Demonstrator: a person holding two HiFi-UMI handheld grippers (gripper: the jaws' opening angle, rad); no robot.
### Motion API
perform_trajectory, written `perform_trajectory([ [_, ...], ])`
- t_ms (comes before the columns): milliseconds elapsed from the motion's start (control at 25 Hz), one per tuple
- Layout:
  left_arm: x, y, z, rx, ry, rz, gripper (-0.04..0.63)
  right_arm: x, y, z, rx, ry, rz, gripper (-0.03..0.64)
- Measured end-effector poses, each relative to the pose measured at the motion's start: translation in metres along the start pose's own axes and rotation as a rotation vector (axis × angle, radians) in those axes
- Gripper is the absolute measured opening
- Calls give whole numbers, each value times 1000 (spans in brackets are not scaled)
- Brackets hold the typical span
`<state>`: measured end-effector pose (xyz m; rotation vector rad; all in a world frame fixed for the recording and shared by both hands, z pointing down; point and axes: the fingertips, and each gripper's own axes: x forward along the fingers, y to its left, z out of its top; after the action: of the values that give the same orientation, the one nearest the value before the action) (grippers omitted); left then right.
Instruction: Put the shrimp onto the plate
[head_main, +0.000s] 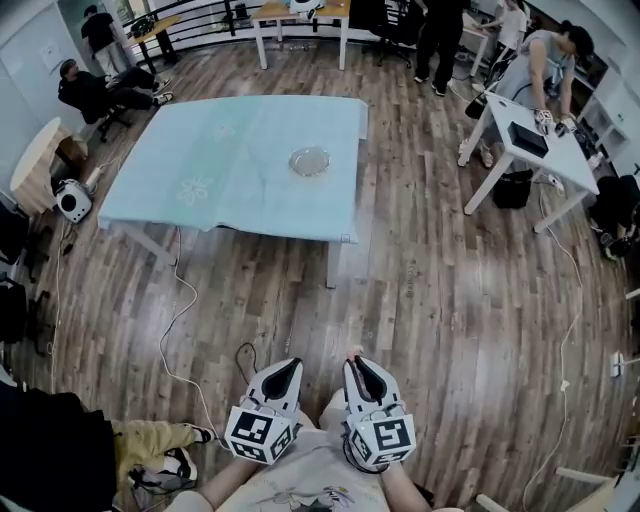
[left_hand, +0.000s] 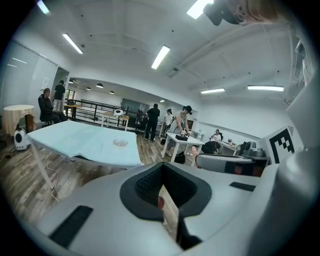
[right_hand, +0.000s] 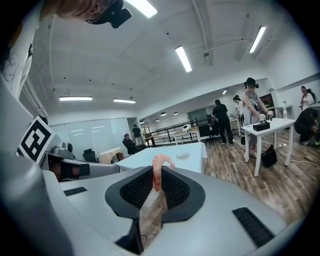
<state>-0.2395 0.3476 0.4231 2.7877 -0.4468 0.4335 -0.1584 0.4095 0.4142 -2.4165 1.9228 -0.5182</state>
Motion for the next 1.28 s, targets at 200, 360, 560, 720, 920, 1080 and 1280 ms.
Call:
perform_trajectory([
  [200,5,-27,-9,-20,8,45,-1,-24,-29,0,-29,38,7,67],
  [360,10,-43,-12,-38,27,54,0,-31,-41,-2,-46,69,14,67],
  [560,23,-35,-7,-49,10,67,0,-13,-44,-5,-41,79,39,67],
  [720,41,-19,-1,-77,3,74,-1,12,-47,4,-74,82,67,67],
  [920,92,6,17,-63,5,41,0,60,-62,22,-70,74,73,67],
  [1080,126,43,44,-85,-10,36,0,104,-74,38,-61,73,57,67],
  [1280,160,90,80,-92,-26,4,0,162,-83,65,-78,70,16,67],
])
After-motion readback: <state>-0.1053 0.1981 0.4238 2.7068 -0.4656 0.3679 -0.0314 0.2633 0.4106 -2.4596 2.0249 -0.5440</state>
